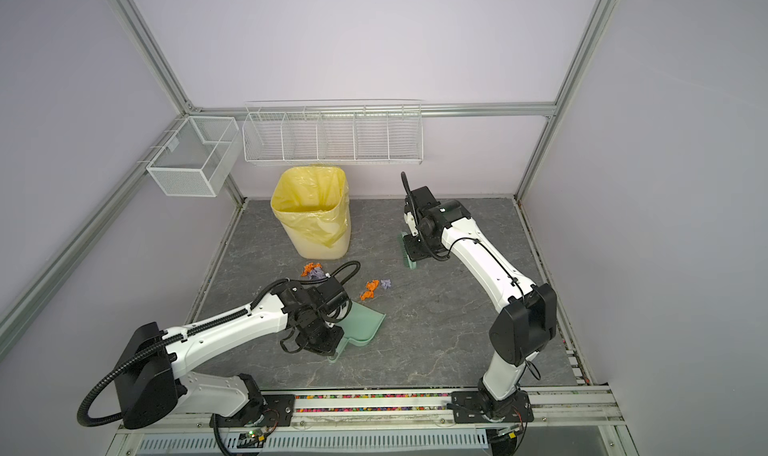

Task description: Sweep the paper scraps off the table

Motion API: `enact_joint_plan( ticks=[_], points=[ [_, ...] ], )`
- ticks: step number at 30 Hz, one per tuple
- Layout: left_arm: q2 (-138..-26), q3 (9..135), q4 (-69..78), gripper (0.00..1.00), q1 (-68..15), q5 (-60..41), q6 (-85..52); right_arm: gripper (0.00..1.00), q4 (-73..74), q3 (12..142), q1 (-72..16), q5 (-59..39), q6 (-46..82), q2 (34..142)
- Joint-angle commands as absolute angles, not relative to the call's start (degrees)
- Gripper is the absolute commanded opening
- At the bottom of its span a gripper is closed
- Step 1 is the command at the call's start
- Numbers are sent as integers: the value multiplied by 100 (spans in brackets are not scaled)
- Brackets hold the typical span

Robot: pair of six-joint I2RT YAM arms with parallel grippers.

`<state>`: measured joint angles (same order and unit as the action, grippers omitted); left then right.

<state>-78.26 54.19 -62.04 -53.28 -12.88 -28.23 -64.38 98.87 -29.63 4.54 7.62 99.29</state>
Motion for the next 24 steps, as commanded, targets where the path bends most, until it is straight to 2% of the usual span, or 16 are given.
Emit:
enact_joint_plan(
  ticks=[1,11,21,24],
  points=[
    [-7688,5347,-6187,0,-5279,-1227,-2882,7,-6639,10147,-3060,701,535,10118],
    [-7828,5350,-6205,0,-4872,-1252,-2674,7,-7119,10651,-3304,1307,301,10730],
    [-8377,5741,-6228,0,-4724,-1245,-2319,7,-6957,10494,-3606,392,264,10759],
    [-8564,5732,-6105,0,-4713,-1307,-2233,7,-6846,10208,-3767,402,236,10612]
  ],
)
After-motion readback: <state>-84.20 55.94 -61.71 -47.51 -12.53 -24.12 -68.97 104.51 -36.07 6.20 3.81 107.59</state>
